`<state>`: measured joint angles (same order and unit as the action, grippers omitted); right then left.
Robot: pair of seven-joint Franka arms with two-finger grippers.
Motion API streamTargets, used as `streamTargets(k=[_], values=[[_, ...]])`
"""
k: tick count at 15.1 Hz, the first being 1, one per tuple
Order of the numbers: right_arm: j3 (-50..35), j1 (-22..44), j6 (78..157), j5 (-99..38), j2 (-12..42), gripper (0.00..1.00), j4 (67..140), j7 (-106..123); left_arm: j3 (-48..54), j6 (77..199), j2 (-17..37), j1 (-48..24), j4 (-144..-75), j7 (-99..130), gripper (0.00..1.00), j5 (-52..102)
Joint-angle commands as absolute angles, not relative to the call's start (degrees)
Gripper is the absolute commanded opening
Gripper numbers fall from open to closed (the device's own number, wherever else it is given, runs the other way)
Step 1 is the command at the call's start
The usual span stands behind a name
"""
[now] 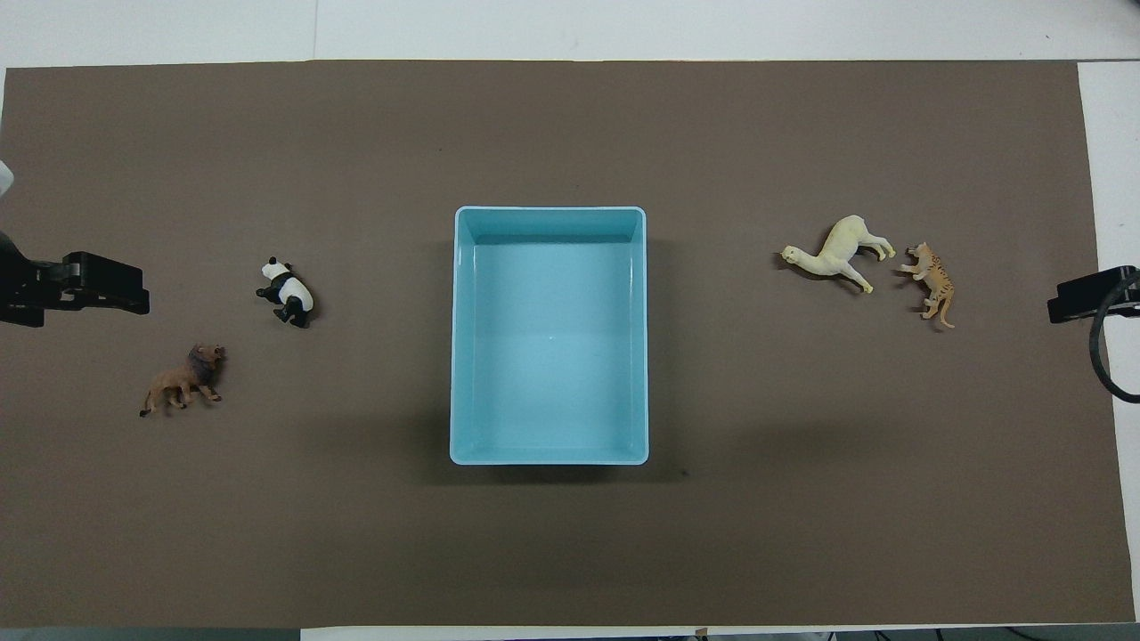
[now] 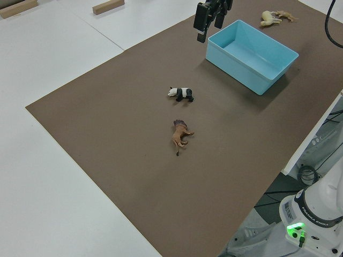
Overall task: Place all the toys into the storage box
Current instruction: 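Reach the left gripper to the black-and-white panda and grasp it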
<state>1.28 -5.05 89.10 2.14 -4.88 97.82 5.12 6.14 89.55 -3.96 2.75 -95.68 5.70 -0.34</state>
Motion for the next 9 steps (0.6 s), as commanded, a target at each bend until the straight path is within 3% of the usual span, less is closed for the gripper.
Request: streamTargets(k=[1,9], values=[[1.05,-5.71,88.86,0.97,-6.24,1.00,98.88,4.48,5.98,92.72,-4.05,3.25,-97.21,5.45,1.00,0.18],[1.05,-5.71,88.86,0.97,-6.33,1.00,98.88,4.48,4.92,105.55,1.66,3.34,-104.40,5.01,1.00,0.09]])
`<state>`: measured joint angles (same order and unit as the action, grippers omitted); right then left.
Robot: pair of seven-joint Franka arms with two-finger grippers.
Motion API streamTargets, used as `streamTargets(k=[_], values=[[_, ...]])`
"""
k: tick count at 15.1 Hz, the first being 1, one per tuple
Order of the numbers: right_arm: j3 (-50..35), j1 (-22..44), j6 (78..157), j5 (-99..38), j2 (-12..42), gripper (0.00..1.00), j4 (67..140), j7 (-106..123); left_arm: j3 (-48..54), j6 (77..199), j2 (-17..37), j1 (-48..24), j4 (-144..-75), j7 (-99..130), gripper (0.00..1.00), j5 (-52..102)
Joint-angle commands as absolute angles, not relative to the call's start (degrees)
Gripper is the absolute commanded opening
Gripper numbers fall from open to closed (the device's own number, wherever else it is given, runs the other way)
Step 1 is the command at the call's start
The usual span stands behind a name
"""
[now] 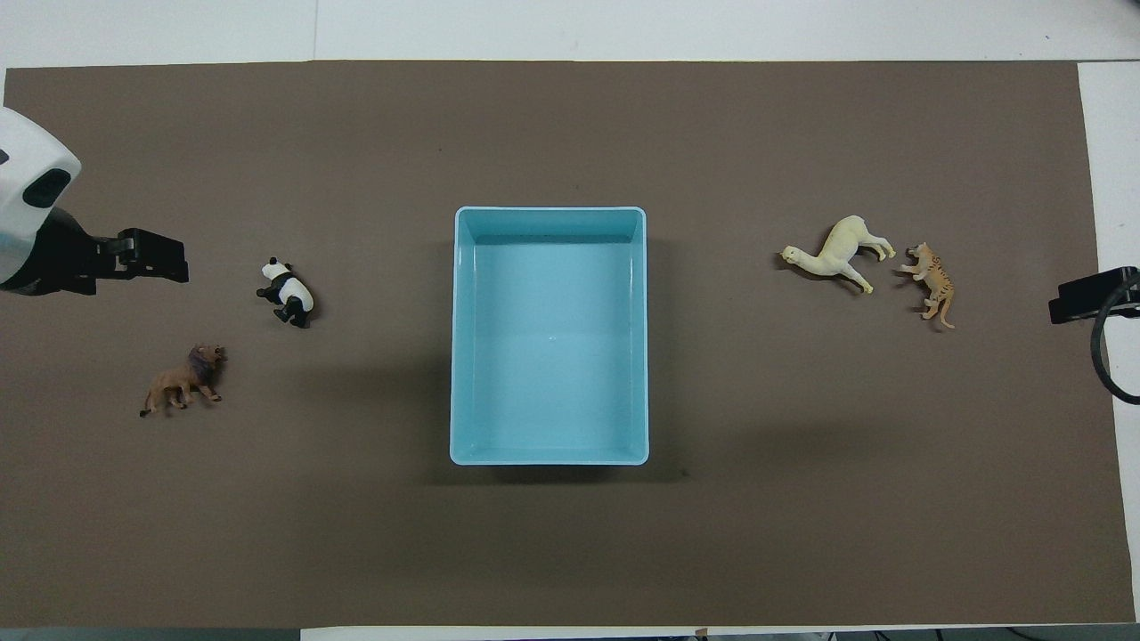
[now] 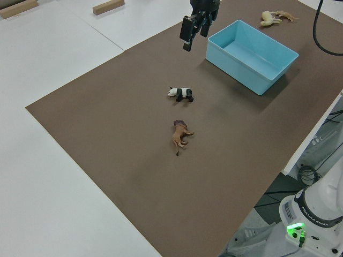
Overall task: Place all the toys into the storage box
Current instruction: 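Reach the left gripper to the black-and-white panda and grasp it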
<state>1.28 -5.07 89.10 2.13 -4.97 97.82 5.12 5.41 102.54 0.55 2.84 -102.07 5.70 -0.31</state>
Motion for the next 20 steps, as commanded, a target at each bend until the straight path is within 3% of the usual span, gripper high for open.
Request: streamTargets(k=[1,11,19,20], values=[[1.05,-5.80,88.86,0.97,-6.33,1.00,98.88,4.48,4.83,108.08,1.67,3.43,-106.42,4.40,1.00,0.09],[1.14,-5.80,88.77,0.97,-6.33,1.00,98.88,4.48,4.13,135.33,7.12,0.00,-122.07,28.98,1.00,0.18],[1.23,-5.37,95.44,0.88,-4.94,1.00,102.22,-5.33,4.04,140.01,13.97,-2.81,-122.43,42.10,1.00,0.09],[1.23,-4.93,96.49,0.88,-3.79,0.99,102.22,-7.62,4.04,139.31,14.06,-2.73,-122.17,42.01,0.85,0.09]])
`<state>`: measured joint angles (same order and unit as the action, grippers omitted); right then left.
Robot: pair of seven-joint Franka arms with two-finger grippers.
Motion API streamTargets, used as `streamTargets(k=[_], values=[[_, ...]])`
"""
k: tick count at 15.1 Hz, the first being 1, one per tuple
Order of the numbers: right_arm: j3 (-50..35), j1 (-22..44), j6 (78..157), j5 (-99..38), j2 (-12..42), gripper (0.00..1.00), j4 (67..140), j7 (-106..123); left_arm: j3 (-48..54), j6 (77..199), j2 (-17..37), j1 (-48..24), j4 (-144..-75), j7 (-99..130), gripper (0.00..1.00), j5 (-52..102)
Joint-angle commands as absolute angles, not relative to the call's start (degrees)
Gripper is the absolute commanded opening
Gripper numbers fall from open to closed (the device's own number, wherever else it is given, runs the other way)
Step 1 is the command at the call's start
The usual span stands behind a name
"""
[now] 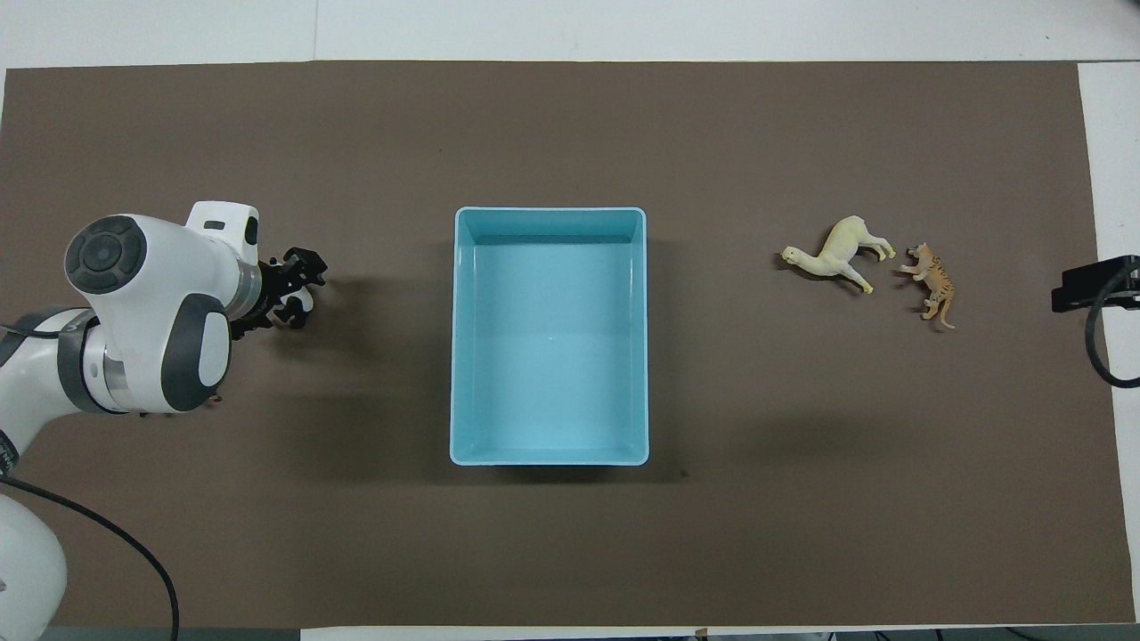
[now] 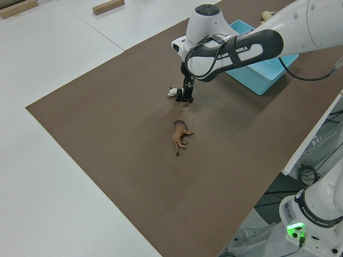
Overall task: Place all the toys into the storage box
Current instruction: 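Carry the panda into the blue box while the right gripper reaches the tan toy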
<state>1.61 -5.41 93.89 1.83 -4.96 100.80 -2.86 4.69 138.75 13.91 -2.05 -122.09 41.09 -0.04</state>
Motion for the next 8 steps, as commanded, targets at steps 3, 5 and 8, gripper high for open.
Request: streamTargets(k=[3,5,8], values=[[1.14,-3.87,100.97,0.79,-0.19,0.99,102.13,-17.38,4.13,133.01,14.50,-2.29,-117.89,41.84,0.00,0.09],[1.14,-4.22,102.91,0.79,1.92,0.99,102.22,-18.19,4.22,127.38,14.85,-2.29,-113.14,42.27,0.00,0.26],[1.23,-5.79,106.16,0.88,4.91,0.99,102.30,-2.38,4.57,118.33,13.98,-2.99,-106.81,44.46,0.00,4.47]])
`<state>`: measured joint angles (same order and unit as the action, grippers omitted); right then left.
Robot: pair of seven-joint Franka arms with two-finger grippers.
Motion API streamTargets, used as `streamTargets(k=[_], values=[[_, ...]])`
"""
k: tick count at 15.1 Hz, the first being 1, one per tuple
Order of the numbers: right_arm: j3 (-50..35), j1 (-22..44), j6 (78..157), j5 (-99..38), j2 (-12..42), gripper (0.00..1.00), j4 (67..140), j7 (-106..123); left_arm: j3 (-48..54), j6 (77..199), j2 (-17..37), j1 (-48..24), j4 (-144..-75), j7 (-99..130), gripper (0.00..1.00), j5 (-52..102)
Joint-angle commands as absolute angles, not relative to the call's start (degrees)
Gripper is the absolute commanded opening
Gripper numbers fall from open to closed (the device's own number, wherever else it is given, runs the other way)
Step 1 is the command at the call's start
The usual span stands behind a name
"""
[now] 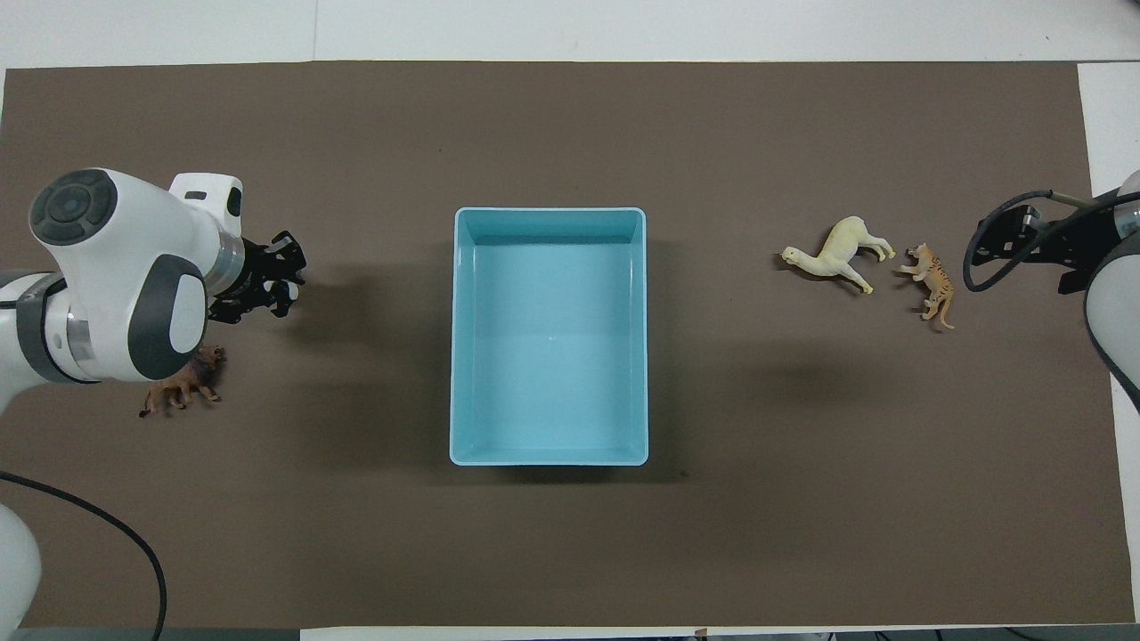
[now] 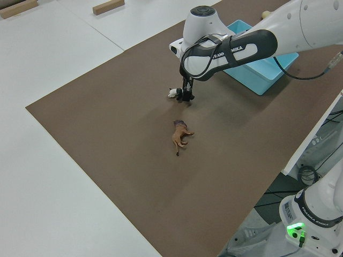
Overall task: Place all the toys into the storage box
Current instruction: 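Carry the panda into the blue box while the right gripper reaches the tan toy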
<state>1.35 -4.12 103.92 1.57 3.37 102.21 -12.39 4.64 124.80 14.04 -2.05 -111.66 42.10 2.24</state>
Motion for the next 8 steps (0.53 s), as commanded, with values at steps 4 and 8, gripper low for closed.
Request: streamTargets(k=[4,8], values=[[1.23,-8.17,119.51,0.88,5.98,1.00,110.01,29.83,6.07,107.04,14.94,-17.37,-93.69,69.64,0.00,4.13],[1.14,-8.26,125.94,0.79,7.20,1.00,114.51,33.40,6.15,115.38,14.42,-25.92,-97.62,80.06,0.00,3.96]])
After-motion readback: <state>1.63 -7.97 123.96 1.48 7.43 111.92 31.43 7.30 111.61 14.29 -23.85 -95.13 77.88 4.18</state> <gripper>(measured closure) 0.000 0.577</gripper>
